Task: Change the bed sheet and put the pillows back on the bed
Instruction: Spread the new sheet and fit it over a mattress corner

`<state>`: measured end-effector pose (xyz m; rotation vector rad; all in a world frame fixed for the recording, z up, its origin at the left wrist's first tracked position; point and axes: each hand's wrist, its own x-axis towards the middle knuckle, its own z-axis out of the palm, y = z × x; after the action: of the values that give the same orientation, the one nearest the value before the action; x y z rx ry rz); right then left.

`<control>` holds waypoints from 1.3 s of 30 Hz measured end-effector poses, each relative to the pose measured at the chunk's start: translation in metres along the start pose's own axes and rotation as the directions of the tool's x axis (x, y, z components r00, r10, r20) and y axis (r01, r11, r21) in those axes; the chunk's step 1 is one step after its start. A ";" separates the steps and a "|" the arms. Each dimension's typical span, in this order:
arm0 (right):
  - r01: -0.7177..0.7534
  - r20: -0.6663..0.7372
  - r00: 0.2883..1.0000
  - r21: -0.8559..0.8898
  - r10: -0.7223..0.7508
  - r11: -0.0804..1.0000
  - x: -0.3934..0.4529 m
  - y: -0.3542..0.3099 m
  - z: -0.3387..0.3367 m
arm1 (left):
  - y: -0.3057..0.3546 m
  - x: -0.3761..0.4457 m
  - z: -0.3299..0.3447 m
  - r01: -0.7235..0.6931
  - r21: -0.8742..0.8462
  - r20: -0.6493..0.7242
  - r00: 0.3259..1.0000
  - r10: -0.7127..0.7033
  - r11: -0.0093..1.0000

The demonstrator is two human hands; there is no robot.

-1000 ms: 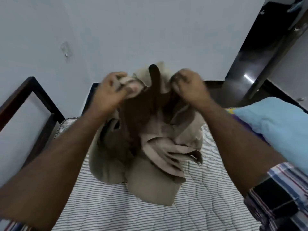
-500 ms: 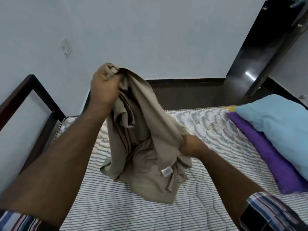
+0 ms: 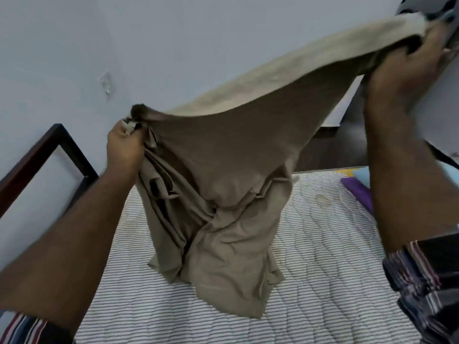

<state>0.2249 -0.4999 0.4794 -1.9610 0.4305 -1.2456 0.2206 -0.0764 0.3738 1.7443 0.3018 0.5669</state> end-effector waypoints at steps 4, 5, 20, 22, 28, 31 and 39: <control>0.123 0.262 0.956 0.033 -0.128 0.992 -0.053 0.007 0.005 | -0.012 0.006 -0.017 0.109 0.464 0.059 0.986 -0.154 0.879; 0.180 0.332 0.926 0.031 -0.180 0.983 -0.072 0.004 0.007 | -0.015 0.003 -0.017 0.096 0.645 0.087 0.976 -0.197 0.759; -0.400 0.779 0.589 0.512 -0.216 0.760 -0.229 -0.030 0.051 | 0.021 -0.074 0.019 -0.306 -0.003 0.633 0.736 0.238 0.952; -0.328 0.816 0.534 0.442 -0.222 0.835 -0.248 -0.017 0.056 | 0.022 -0.078 0.010 -0.221 -0.092 0.563 0.793 0.234 0.971; 0.008 0.894 0.437 0.109 -0.102 0.994 -0.282 0.051 0.078 | 0.037 -0.074 -0.042 -0.063 -0.357 0.427 0.876 0.223 0.932; 0.159 0.974 0.228 -0.039 0.002 0.987 -0.289 0.082 0.085 | 0.023 -0.054 -0.086 0.070 -0.444 0.351 0.931 0.102 0.893; 0.161 0.940 0.336 0.004 -0.058 0.987 -0.279 0.038 0.094 | -0.027 -0.049 -0.108 0.019 0.130 0.193 0.980 -0.044 0.991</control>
<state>0.1810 -0.3103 0.2561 -2.4325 -0.2847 0.0604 0.1254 -0.0032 0.3550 1.8991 0.2305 0.3556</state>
